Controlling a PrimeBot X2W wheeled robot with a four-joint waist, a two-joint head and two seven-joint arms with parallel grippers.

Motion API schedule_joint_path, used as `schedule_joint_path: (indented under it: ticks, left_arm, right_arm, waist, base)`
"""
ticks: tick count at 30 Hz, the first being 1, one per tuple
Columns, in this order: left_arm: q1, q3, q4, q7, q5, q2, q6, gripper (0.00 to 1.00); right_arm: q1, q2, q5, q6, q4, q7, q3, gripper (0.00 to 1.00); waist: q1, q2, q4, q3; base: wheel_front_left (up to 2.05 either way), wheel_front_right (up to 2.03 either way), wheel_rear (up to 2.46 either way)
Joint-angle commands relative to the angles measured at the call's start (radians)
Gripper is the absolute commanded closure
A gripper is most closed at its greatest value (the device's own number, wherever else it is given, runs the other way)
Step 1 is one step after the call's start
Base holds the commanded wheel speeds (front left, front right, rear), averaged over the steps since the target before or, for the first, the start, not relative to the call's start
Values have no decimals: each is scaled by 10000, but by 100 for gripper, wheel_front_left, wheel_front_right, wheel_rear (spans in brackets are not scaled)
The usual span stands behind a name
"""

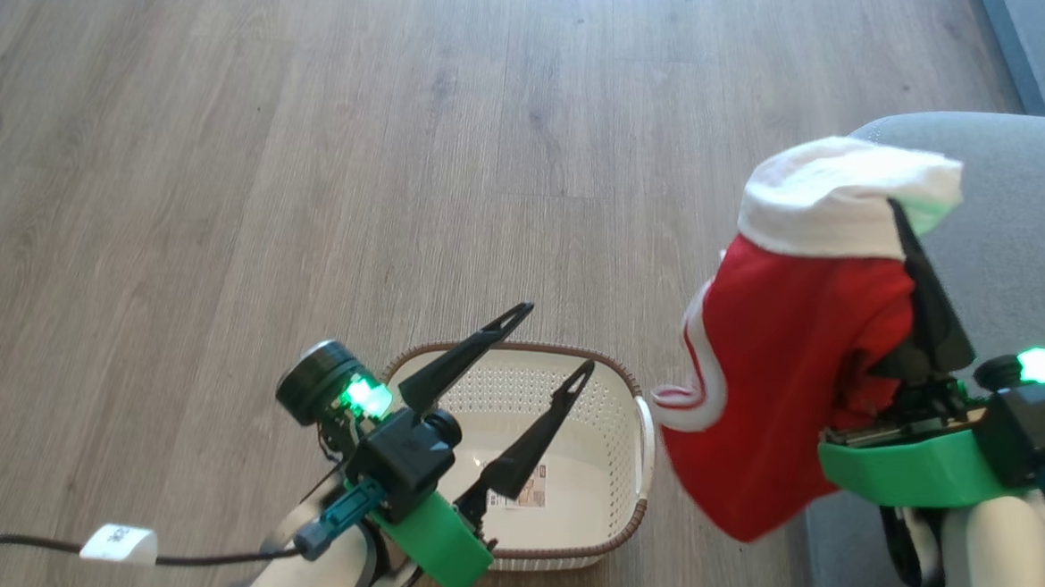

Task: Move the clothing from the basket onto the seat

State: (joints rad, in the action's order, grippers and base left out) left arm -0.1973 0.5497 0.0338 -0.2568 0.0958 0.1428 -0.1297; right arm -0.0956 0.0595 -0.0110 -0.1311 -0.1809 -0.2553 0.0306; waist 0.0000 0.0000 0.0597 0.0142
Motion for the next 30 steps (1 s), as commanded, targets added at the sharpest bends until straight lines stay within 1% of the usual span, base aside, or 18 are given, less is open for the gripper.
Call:
schedule_joint_path:
  ticks: [1,12,17,21,30]
  left_arm:
    - [-109,-412,208,-49,-56,127,-10,0]
    - [500,-493,-642,-49,29,239,-10,0]
    - [673,-76,-1011,-49,-9,407,-10,0]
    - [841,172,-1270,-49,83,406,-10,0]
    - [986,253,-1658,-49,174,336,-10,0]
  right_arm:
    - [-538,-93,-60,4,-447,-65,126,100]
    - [-687,-93,-255,4,-731,-65,-426,100]
    - [-711,-93,-297,4,-761,-65,-483,100]
    - [-712,-93,-341,4,-788,-65,-499,100]
    - [-702,-93,-357,4,-734,-65,-598,100]
  waist:
    - [0,0,9,-13]
    - [0,0,33,-67]
    - [0,0,-40,-77]
    - [0,0,-119,-91]
    - [0,0,-287,-77]
  base:
    - [0,0,0]
    - [0,0,0]
    - [0,0,0]
    - [0,0,0]
    - [0,0,0]
